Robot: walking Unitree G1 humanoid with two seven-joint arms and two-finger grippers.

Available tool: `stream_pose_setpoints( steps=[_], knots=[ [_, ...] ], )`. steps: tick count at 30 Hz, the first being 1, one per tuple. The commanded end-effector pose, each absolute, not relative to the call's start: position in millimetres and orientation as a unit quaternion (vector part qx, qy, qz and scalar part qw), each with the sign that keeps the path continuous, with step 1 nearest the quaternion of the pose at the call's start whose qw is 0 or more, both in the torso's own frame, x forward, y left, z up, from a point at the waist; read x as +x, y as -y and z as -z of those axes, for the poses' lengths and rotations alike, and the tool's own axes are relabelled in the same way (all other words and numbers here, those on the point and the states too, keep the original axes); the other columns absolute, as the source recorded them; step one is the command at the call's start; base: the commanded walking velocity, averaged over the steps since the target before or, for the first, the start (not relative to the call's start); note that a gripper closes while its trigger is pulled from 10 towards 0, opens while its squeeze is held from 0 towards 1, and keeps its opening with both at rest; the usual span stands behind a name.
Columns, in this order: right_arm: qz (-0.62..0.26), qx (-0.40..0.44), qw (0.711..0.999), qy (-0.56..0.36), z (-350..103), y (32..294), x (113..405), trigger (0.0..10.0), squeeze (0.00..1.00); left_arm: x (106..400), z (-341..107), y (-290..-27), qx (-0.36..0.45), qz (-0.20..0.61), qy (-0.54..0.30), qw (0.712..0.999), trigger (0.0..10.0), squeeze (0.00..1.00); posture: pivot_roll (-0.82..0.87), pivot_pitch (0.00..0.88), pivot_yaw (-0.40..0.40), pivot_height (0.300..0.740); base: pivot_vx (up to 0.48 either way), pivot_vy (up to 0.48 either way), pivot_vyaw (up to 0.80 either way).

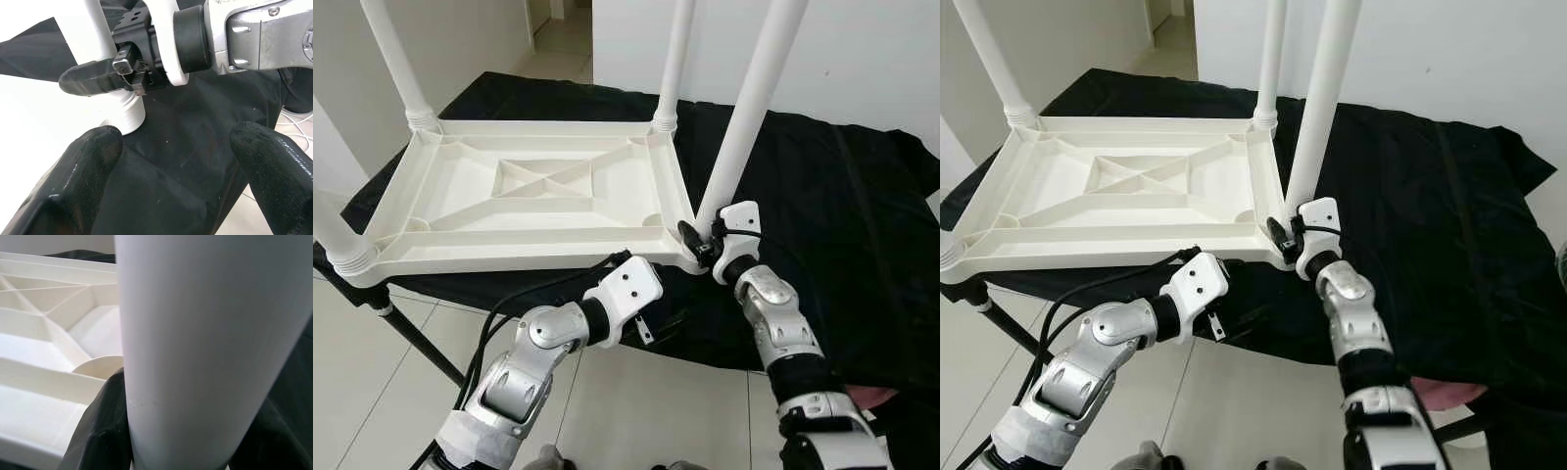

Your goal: Building children table

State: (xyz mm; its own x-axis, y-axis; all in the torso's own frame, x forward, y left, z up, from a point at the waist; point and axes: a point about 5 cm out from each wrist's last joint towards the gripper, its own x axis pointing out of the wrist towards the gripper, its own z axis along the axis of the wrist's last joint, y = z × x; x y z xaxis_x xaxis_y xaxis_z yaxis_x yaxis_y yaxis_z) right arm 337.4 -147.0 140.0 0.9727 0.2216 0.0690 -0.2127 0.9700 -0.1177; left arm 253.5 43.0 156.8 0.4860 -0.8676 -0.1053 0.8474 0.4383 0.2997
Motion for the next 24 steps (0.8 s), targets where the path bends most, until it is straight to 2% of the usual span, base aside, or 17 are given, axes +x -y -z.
stream_pose_setpoints(
  steps=[1,7,8,9,13,14,24],
  knots=[
    [0.012,-0.070,0.997,0.037,-135.9,155.2,322.2,10.0,0.00,254.4,-156.6,-45.4,0.160,0.481,0.032,0.862,10.0,0.00,-0.06,0.069,0.001,0.740,0.000,0.000,0.00],
    [0.044,-0.061,0.997,0.035,-133.7,146.1,312.9,10.0,0.00,254.1,-156.4,-45.7,0.160,0.481,0.031,0.862,10.0,0.00,-0.06,0.069,0.001,0.740,0.000,0.000,0.00],
    [0.010,-0.055,0.998,0.029,-131.2,129.4,308.3,10.0,0.00,253.2,-155.6,-45.2,0.160,0.483,0.030,0.861,10.0,0.00,-0.06,0.072,-0.001,0.740,0.000,0.000,0.00],
    [0.002,-0.054,0.998,0.031,-131.8,126.9,307.5,10.0,0.00,252.7,-155.2,-44.8,0.159,0.484,0.030,0.860,10.0,0.00,-0.06,0.072,-0.001,0.740,0.000,0.000,0.00],
    [0.006,-0.061,0.998,0.031,-133.7,128.6,306.9,10.0,0.00,252.3,-154.9,-44.4,0.159,0.485,0.029,0.859,10.0,0.00,-0.06,0.072,-0.001,0.740,0.000,0.000,0.00],
    [0.006,-0.046,0.998,0.031,-134.5,130.0,307.0,10.0,1.00,252.6,-155.2,-44.8,0.160,0.484,0.029,0.860,10.0,0.00,-0.06,0.070,-0.006,0.740,0.000,0.000,0.00],
    [-0.007,-0.034,0.999,0.030,-142.5,140.2,309.2,10.0,1.00,250.2,-153.5,-45.3,0.160,0.482,0.027,0.861,10.0,0.00,-0.05,0.066,-0.014,0.740,0.000,0.000,0.00]
  ],
)
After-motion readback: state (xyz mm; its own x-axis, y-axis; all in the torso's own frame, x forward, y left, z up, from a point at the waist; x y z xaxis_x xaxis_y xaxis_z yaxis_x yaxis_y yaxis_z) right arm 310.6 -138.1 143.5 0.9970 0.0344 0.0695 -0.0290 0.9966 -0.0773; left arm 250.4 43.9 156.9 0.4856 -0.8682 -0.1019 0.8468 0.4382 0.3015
